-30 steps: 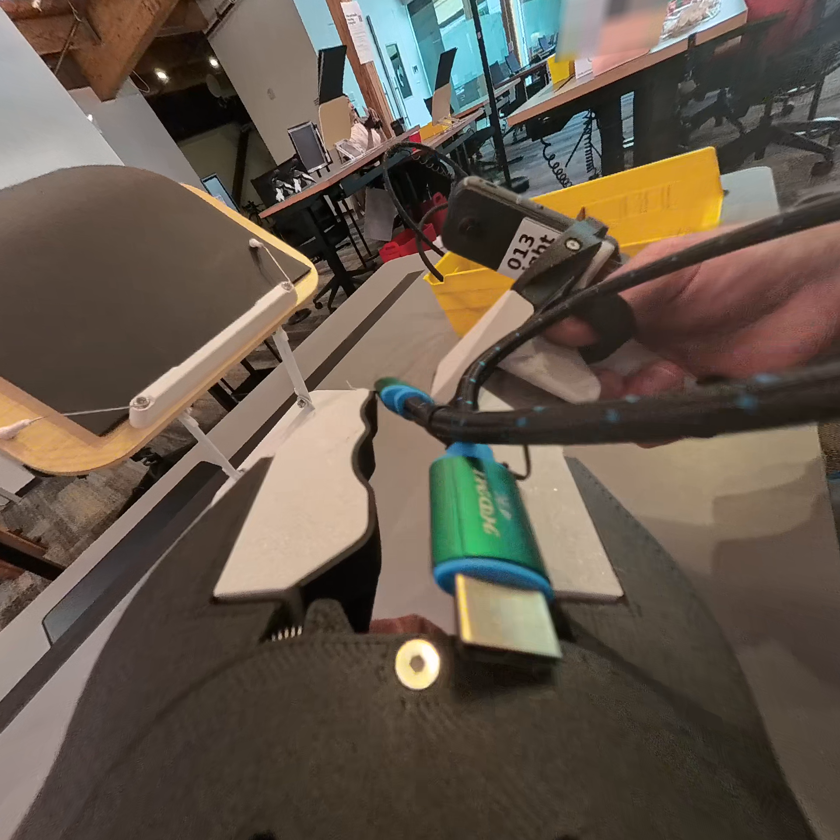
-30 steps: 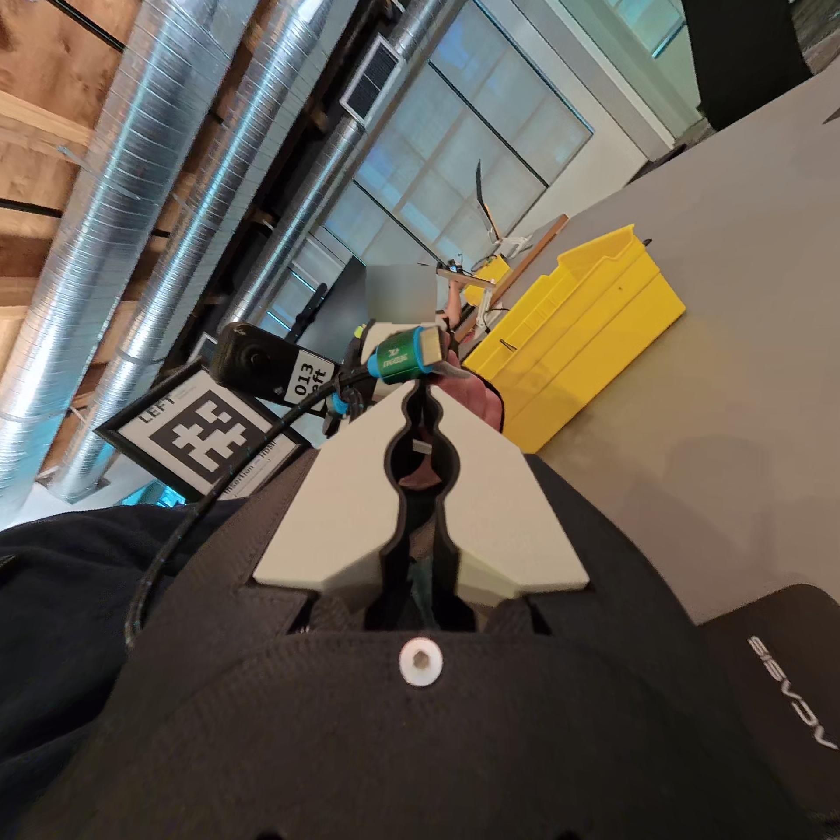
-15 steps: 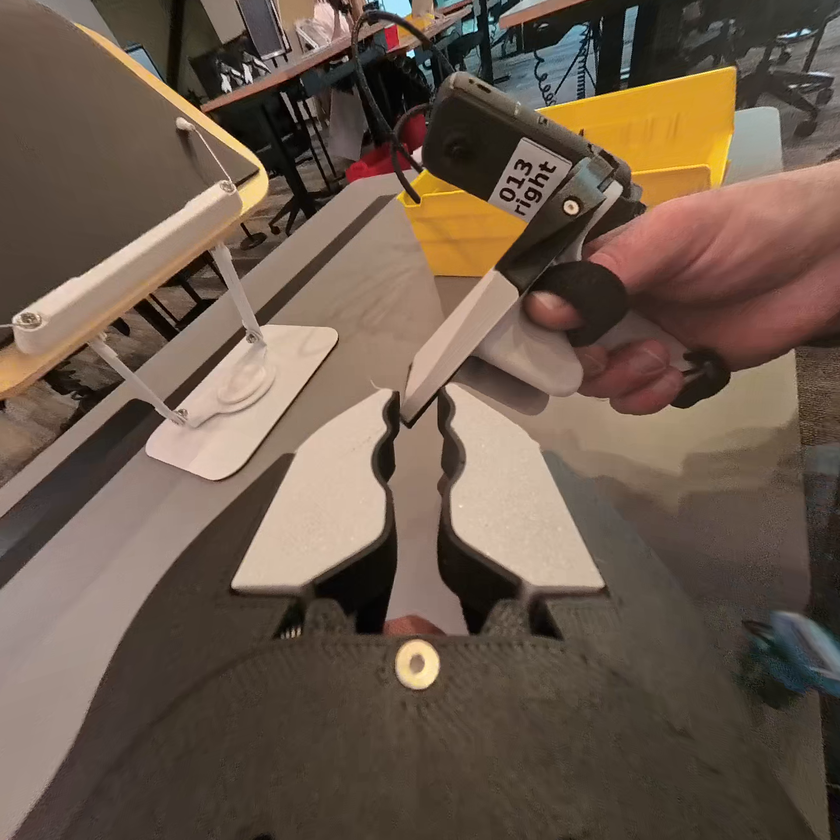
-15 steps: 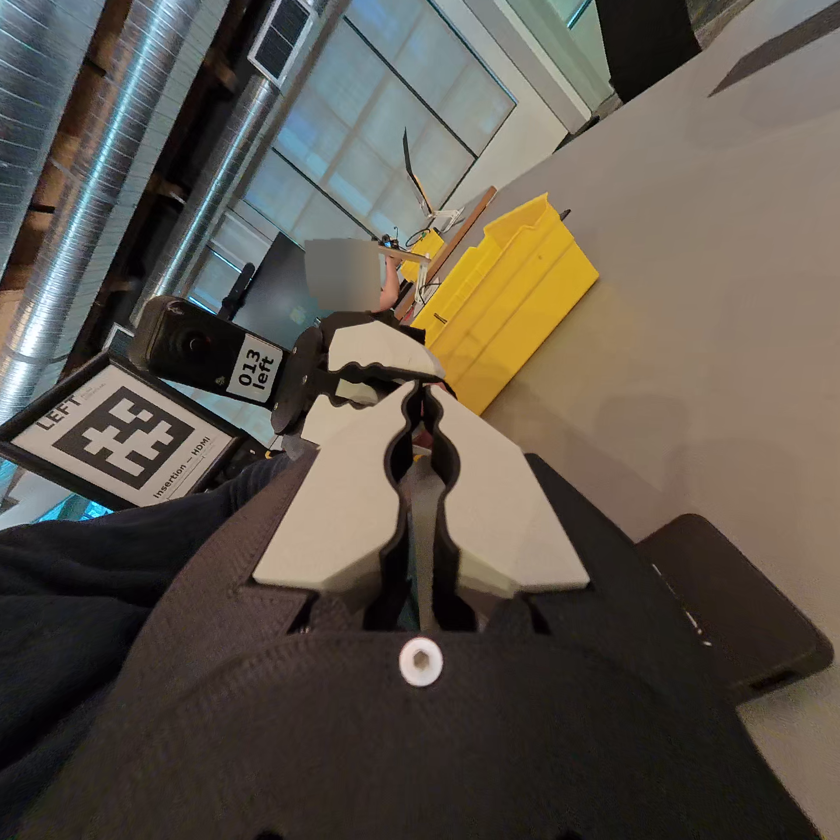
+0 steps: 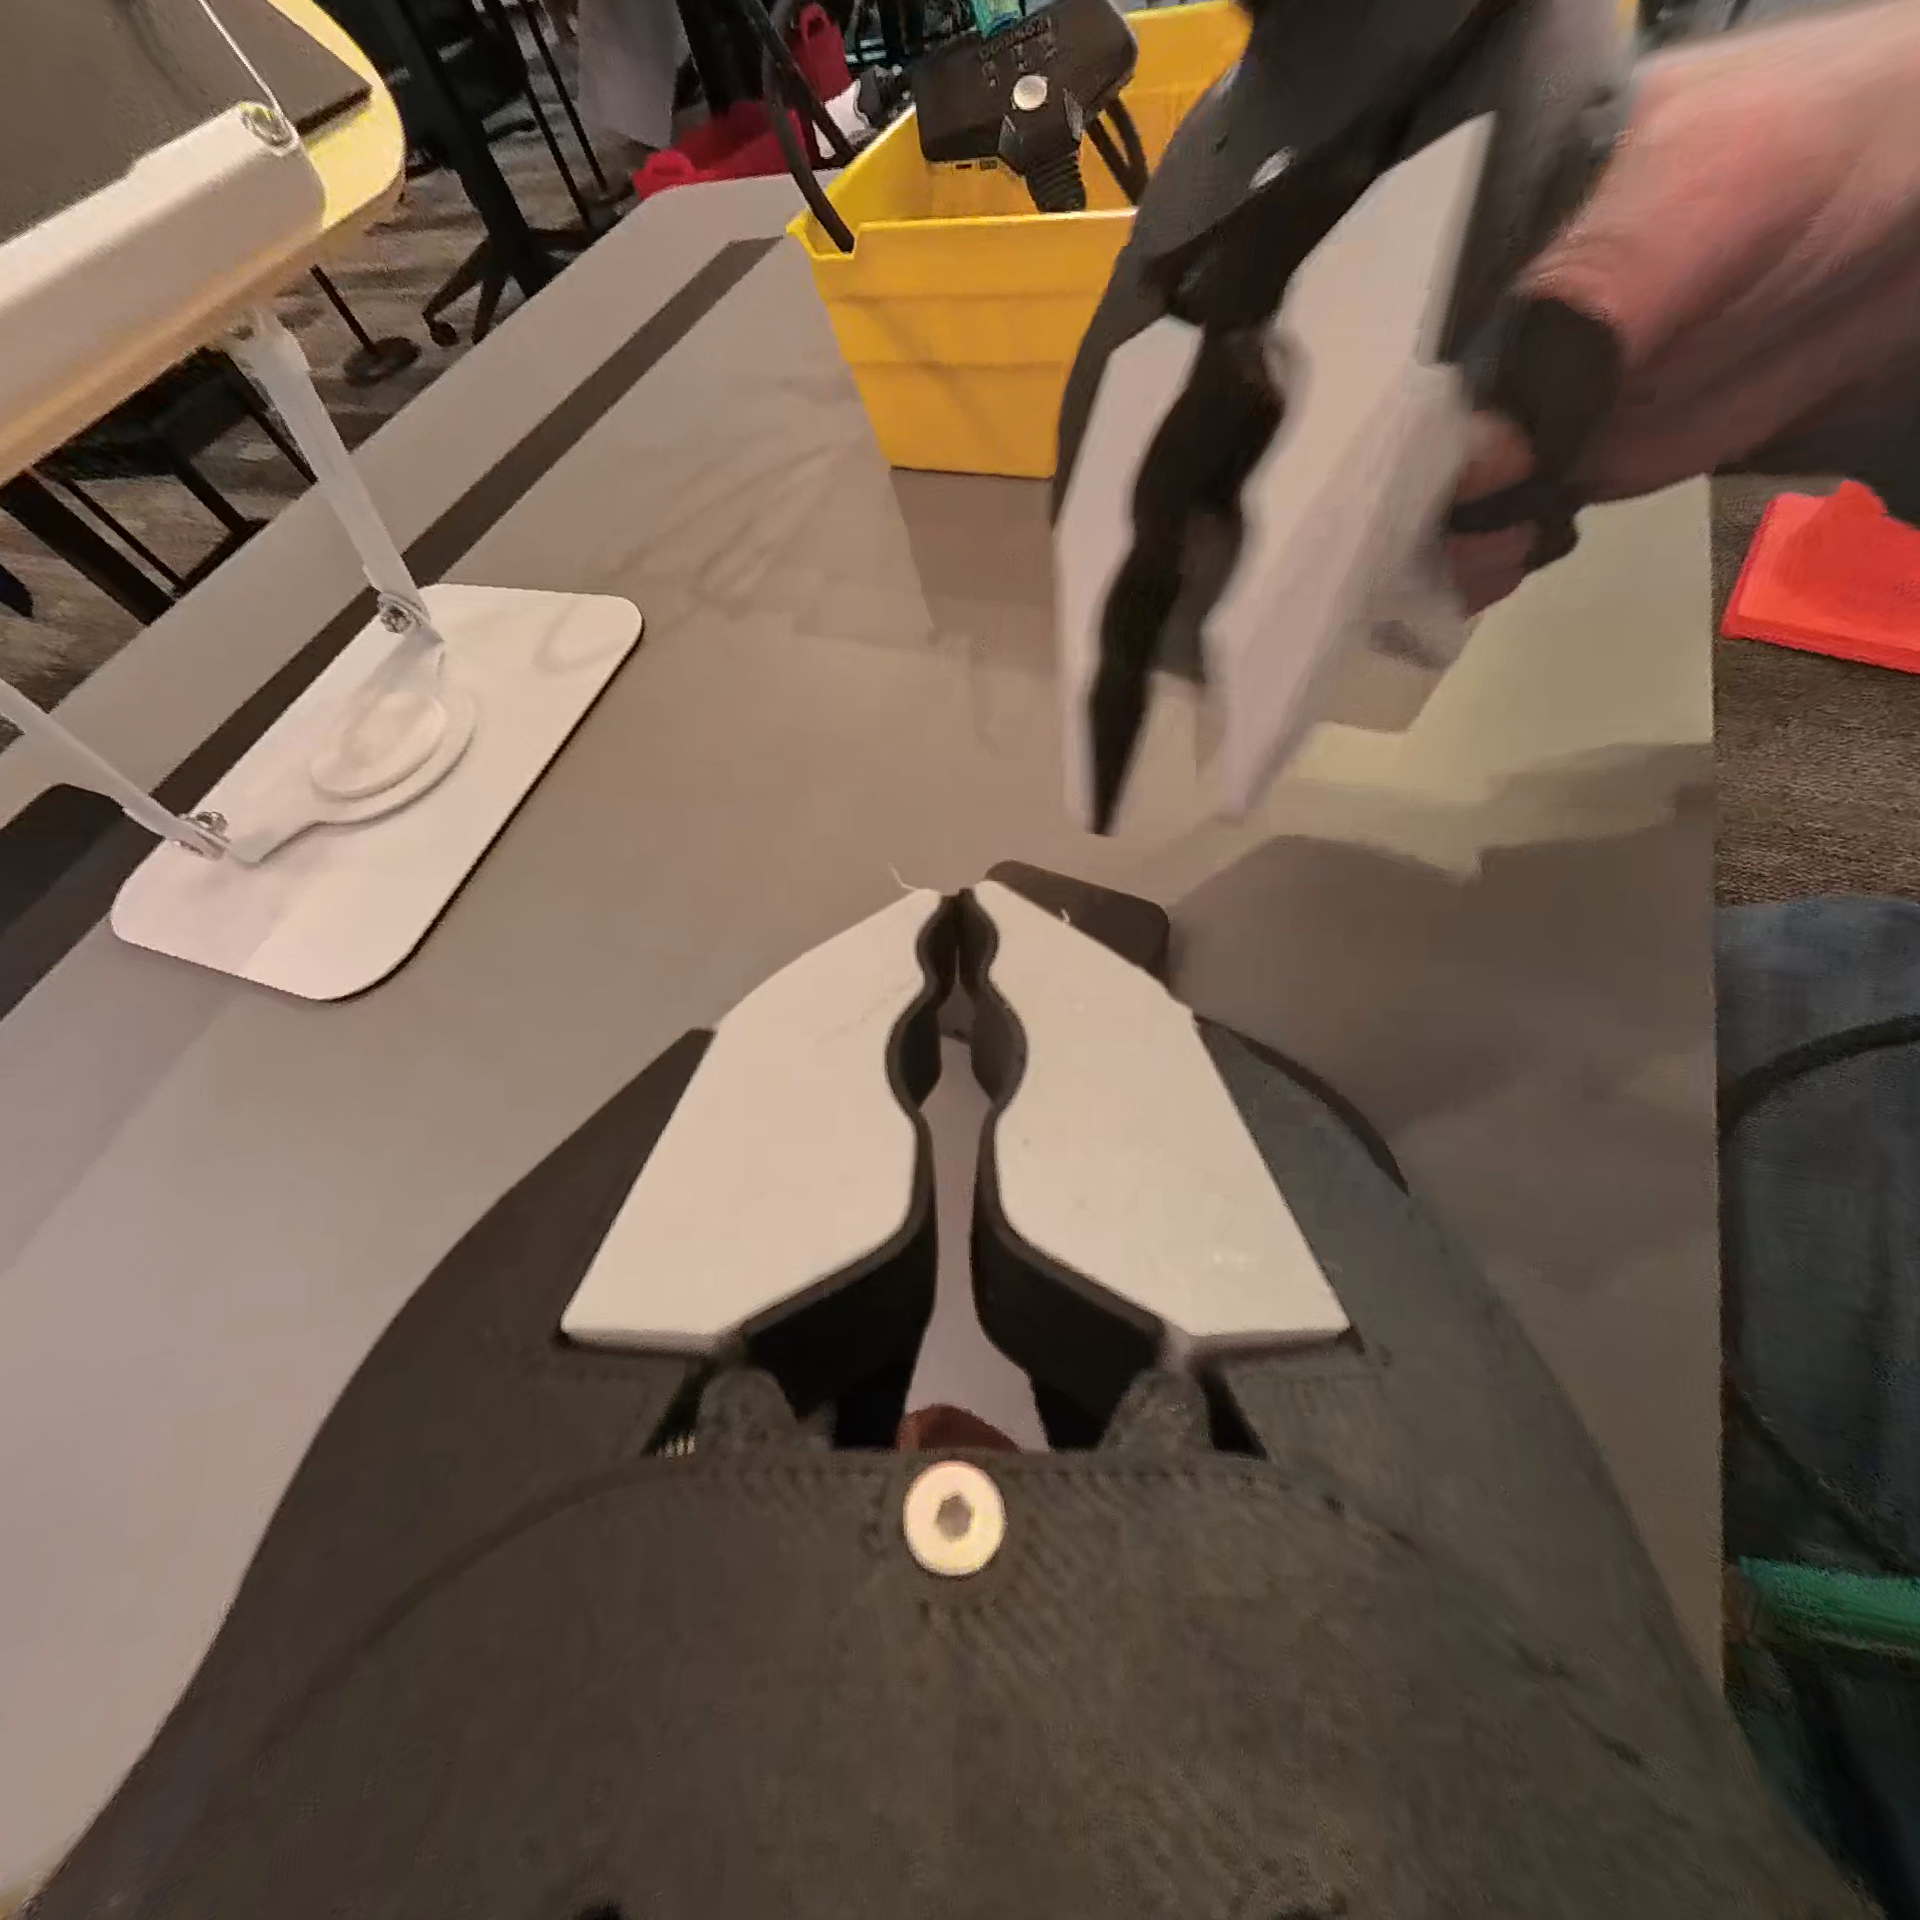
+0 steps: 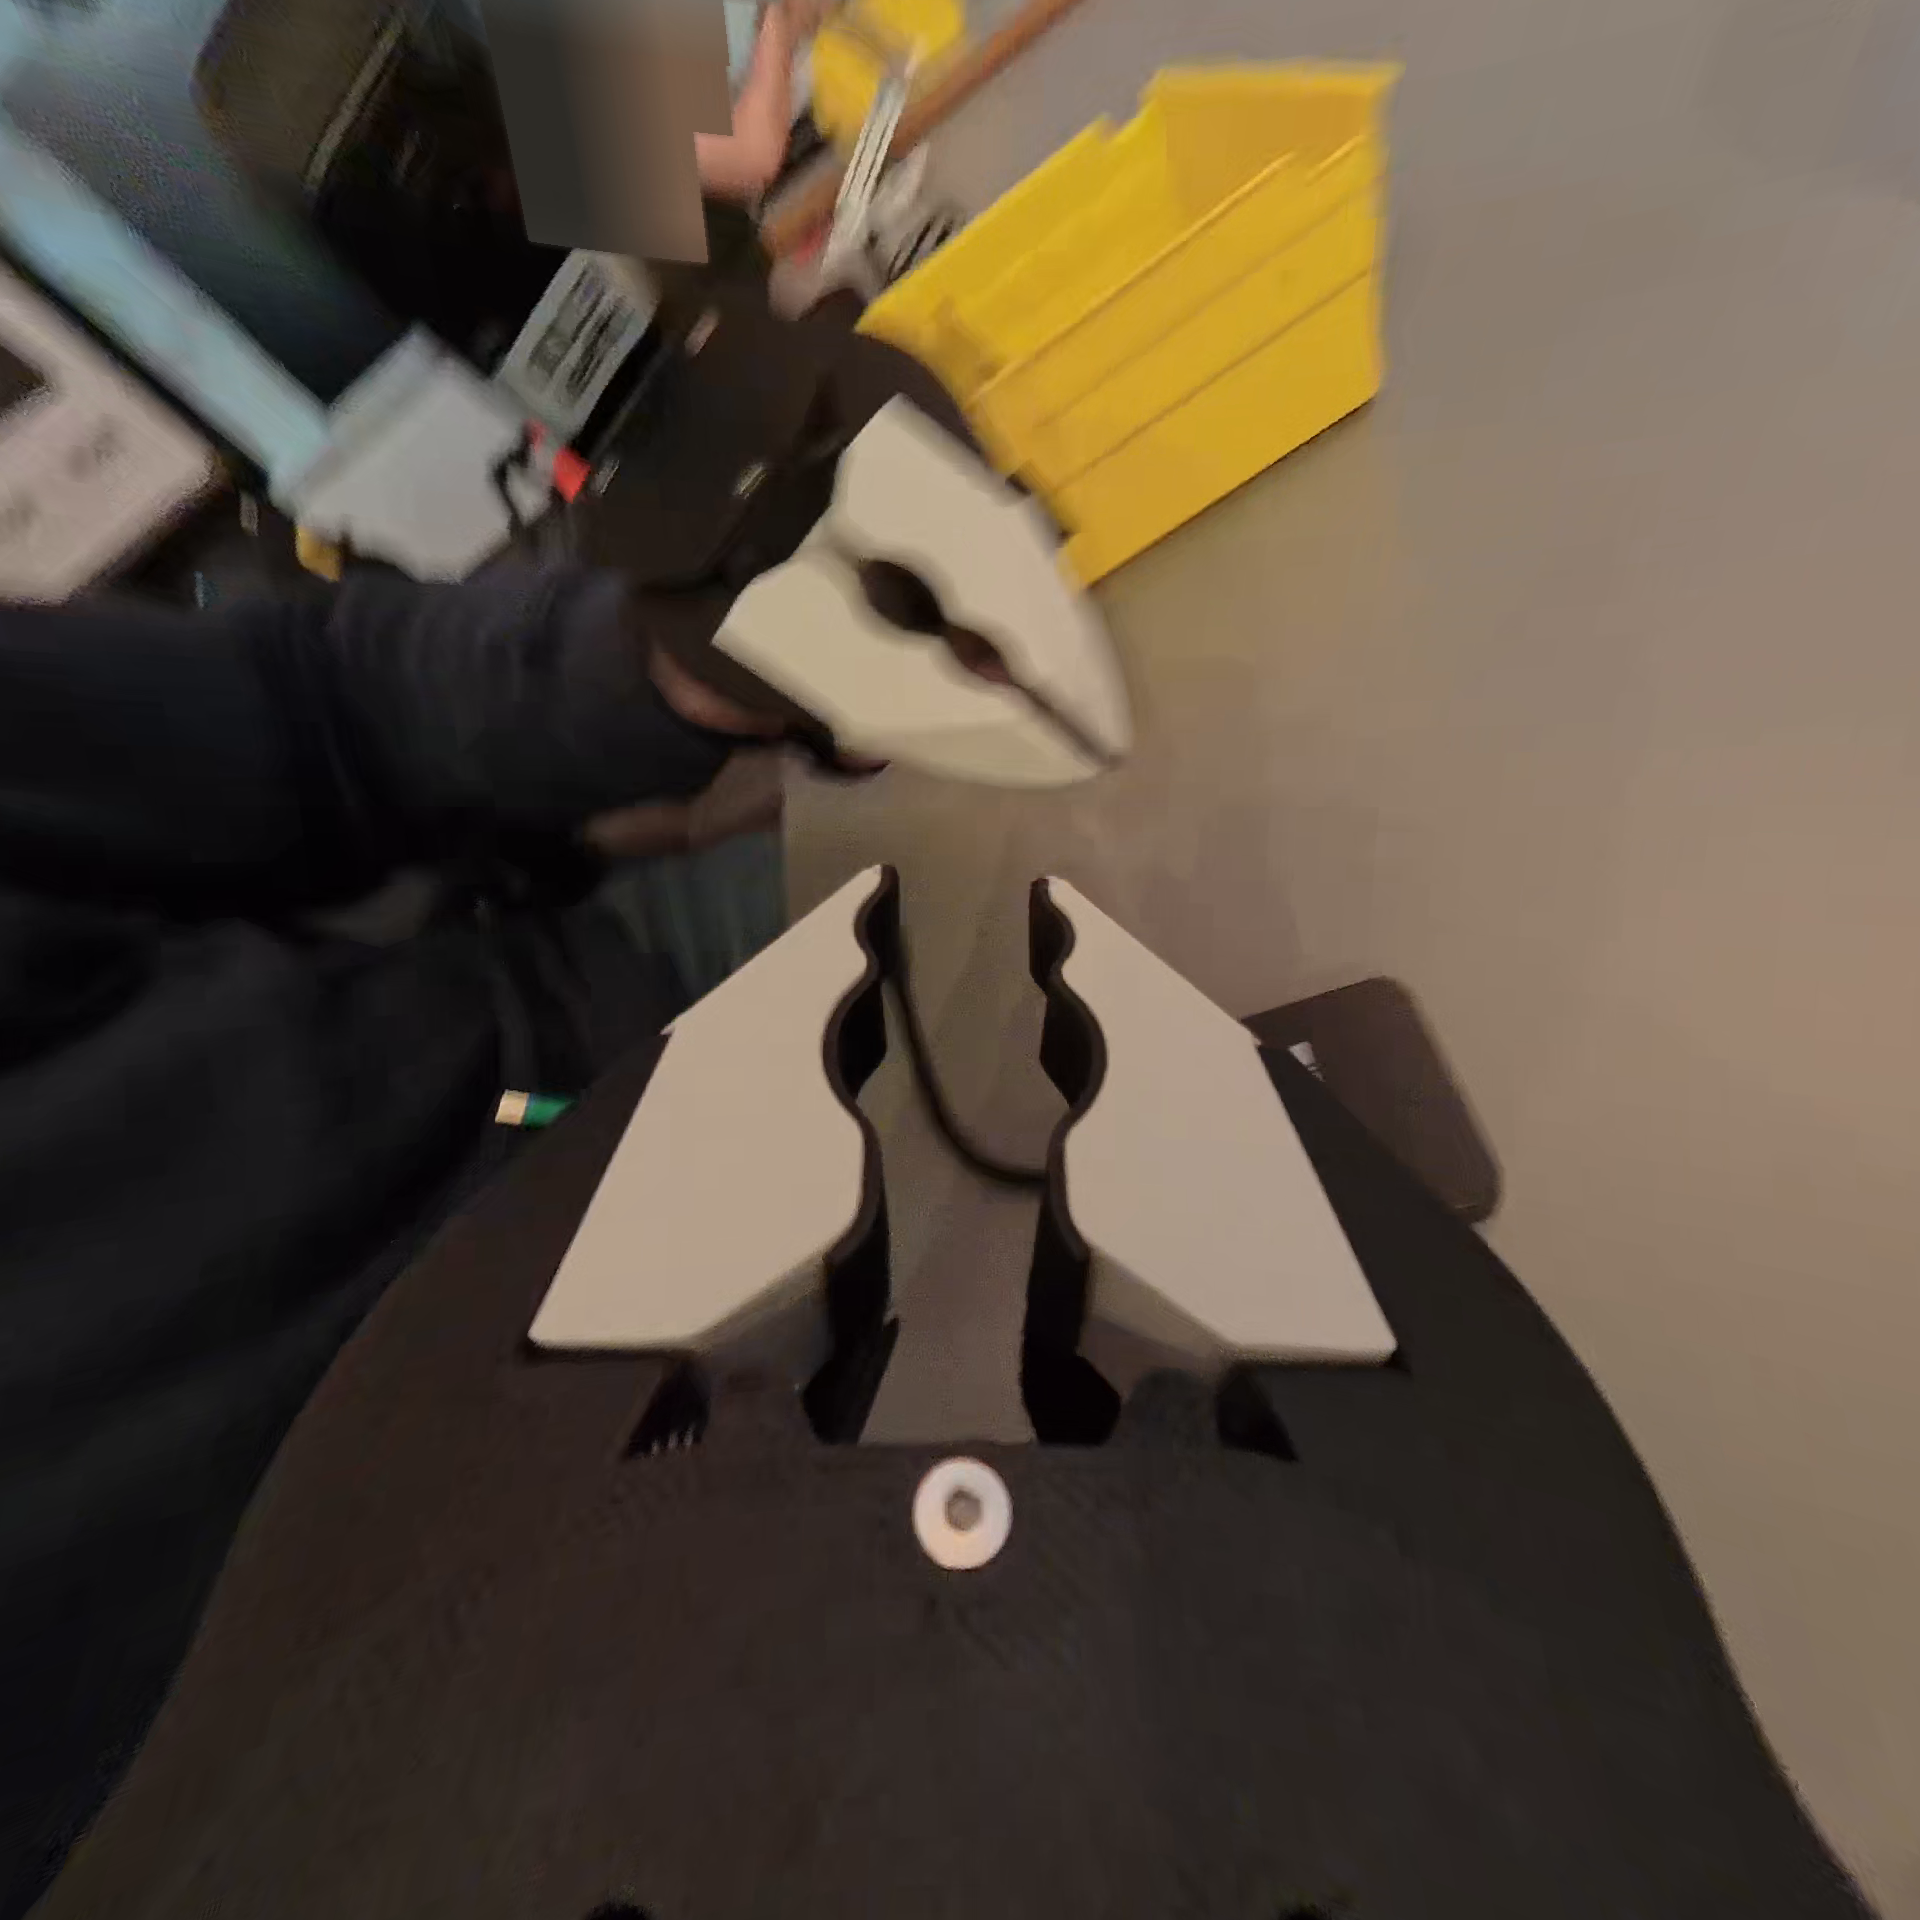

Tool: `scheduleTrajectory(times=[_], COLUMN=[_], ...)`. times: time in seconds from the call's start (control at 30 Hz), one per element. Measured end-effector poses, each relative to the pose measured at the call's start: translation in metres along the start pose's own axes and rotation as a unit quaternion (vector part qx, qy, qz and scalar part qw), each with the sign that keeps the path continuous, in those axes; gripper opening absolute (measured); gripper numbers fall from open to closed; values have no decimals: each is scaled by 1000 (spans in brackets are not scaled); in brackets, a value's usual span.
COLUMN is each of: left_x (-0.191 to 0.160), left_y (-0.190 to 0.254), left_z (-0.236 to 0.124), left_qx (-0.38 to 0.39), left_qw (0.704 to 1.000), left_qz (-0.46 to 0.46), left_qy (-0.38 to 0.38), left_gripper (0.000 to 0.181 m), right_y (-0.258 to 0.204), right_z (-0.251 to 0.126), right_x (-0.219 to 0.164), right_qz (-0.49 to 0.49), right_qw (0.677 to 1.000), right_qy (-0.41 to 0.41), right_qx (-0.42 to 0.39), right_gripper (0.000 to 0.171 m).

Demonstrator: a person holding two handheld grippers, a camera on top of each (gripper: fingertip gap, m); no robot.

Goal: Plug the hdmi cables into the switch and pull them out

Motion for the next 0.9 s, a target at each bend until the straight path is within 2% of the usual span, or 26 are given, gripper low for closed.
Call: scheduleTrajectory(times=[0.1,0.23,0.3,0.4,0.5,0.67,0.77,0.9], left_x=[-1,-2,-4,-7,-2,9,9,12], left_y=[7,17,22,27,31,27,23,21], left_z=[-4,-10,-11,-10,-11,-21,-27,-29], left_qx=[-11,-18,-22,-22,-22,-11,-9,-7], left_qw=[1000,1000,1000,1000,1000,1000,1000,1000], left_qz=[0,-6,-9,-4,2,12,2,4], left_qy=[-8,-10,-14,-18,-16,-5,3,5], left_gripper=[0,0,0,0,0,0,0,0], right_y=[-50,-117,-138,-139,-145,-152,-155,-167], right_z=[-3,-6,-4,3,4,-4,-13,-19], right_x=[-41,-128,-170,-210,-202,-185,-177,-175], right_qz=[-111,-205,-220,-243,-260,-228,-202,-225], right_qw=[988,938,910,878,879,901,910,906], right_qy=[-104,-261,-331,-402,-385,-347,-342,-340], right_qx=[31,97,115,92,104,124,119,116], right_gripper=[26,32,28,20,4,3,20,31])
Point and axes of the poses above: each gripper's, where its closed fingertips meet, z out along the fingers, x out of its top, y = z × x across the jaws, the point moved 1 cm from there along -z, back along the fingers, and after that the axes turned 9 degrees about -x, right-handed, at the moved point
